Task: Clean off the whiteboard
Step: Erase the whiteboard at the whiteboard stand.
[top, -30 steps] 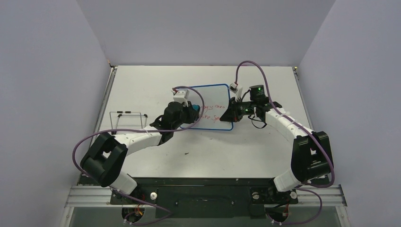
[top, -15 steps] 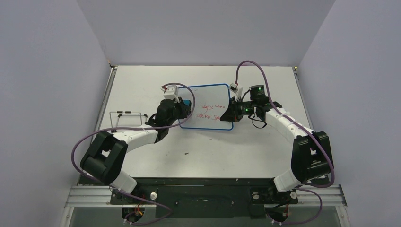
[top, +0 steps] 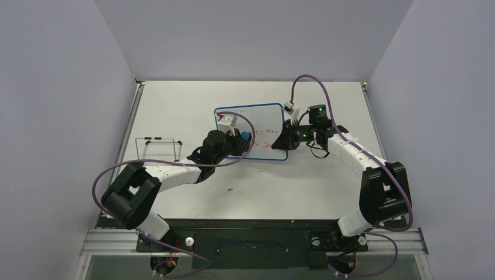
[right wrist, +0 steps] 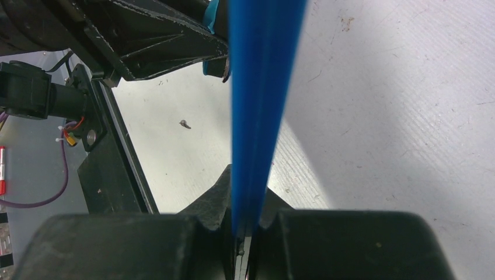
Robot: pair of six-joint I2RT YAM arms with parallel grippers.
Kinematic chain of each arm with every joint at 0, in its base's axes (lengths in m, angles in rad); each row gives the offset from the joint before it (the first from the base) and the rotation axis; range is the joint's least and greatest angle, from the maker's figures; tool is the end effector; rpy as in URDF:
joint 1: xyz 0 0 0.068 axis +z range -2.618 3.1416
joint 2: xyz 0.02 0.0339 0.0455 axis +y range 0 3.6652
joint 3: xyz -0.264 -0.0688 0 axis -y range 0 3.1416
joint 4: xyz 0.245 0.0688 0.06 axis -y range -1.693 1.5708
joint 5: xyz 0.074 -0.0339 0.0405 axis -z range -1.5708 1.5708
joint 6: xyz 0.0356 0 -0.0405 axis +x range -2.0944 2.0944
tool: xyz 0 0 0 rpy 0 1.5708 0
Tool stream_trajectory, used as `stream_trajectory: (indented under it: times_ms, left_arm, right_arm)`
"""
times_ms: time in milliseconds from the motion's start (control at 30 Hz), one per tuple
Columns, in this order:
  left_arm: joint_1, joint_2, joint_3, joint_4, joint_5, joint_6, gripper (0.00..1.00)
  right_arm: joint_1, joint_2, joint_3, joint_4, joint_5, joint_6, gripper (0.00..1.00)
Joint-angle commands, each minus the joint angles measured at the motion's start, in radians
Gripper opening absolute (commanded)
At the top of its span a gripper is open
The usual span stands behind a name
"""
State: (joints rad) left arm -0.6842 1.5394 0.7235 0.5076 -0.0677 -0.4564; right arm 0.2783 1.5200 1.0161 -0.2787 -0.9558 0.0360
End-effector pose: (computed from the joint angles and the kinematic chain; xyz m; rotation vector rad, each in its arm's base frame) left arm 0.2554 -0.2052 0.2068 0.1729 1.9346 -0.7110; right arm 0.2970 0.1151 0.2447 -0.7393 2.1355 1.2739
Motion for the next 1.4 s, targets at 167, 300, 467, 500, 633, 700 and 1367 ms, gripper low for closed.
stream_trajectory:
  times_ms: [167,300,467,500,633,700,1367]
  left_arm:
    - [0.135,0.003,-0.058,0.039,0.063,-0.021,0.0]
    - [0.086,-0.014,-0.046,0.051,0.101,0.012,0.0]
    - [0.029,-0.029,-0.016,0.018,0.081,0.071,0.0]
    - [0.039,-0.029,-0.017,0.017,0.078,0.07,0.0]
    - [0.112,-0.034,-0.06,0.073,0.121,-0.023,0.0]
    - [0.116,-0.049,-0.064,0.069,0.122,-0.027,0.0]
    - [0.141,-0.239,-0.173,0.084,0.14,-0.099,0.0]
  right_arm:
    - [0.013,-0.037,0.003,0.041,-0.018,-0.037,0.0]
    - [0.015,-0.032,0.003,0.04,-0.018,-0.038,0.0]
    - [0.014,-0.031,0.004,0.038,-0.019,-0.04,0.0]
    - [0.014,-0.031,0.003,0.037,-0.018,-0.041,0.0]
    - [0.014,-0.033,0.004,0.037,-0.021,-0.042,0.0]
    - [0.013,-0.034,0.004,0.036,-0.022,-0.043,0.0]
    - [0.025,-0.047,0.007,0.009,0.049,-0.092,0.0]
